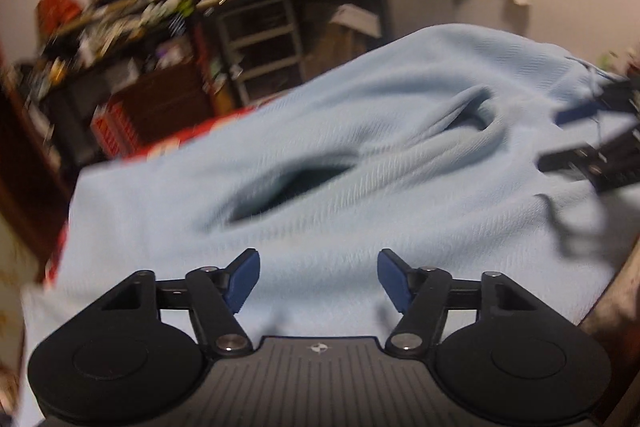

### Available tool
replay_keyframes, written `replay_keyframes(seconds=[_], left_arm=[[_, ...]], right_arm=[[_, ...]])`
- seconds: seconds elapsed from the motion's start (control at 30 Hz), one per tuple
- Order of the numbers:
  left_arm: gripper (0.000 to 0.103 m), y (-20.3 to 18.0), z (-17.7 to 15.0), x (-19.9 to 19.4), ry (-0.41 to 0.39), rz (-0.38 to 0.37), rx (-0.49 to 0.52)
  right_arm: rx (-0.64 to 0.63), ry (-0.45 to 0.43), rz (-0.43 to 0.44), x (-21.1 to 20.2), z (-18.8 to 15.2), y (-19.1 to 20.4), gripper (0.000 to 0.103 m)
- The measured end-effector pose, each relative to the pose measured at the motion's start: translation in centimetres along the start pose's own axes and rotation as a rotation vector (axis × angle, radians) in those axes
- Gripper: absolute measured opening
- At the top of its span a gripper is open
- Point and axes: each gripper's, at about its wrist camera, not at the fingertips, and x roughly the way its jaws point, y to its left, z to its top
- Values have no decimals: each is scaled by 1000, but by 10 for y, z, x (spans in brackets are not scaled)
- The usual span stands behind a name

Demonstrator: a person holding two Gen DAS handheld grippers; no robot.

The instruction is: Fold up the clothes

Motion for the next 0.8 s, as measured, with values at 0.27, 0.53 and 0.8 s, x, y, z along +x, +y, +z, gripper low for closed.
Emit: replay_keyframes(seconds=[0.27, 0.53, 0.8], left_arm=[[52, 22, 26, 43, 51, -47, 145], [52, 33, 28, 79, 111, -124, 185], [55, 28, 28, 103, 97, -113, 327]], right_arm=[[-302, 92, 42, 66, 31, 15, 46], [-411, 127, 76, 101, 31, 23, 10], [-165, 46, 120, 90, 63, -12, 9]])
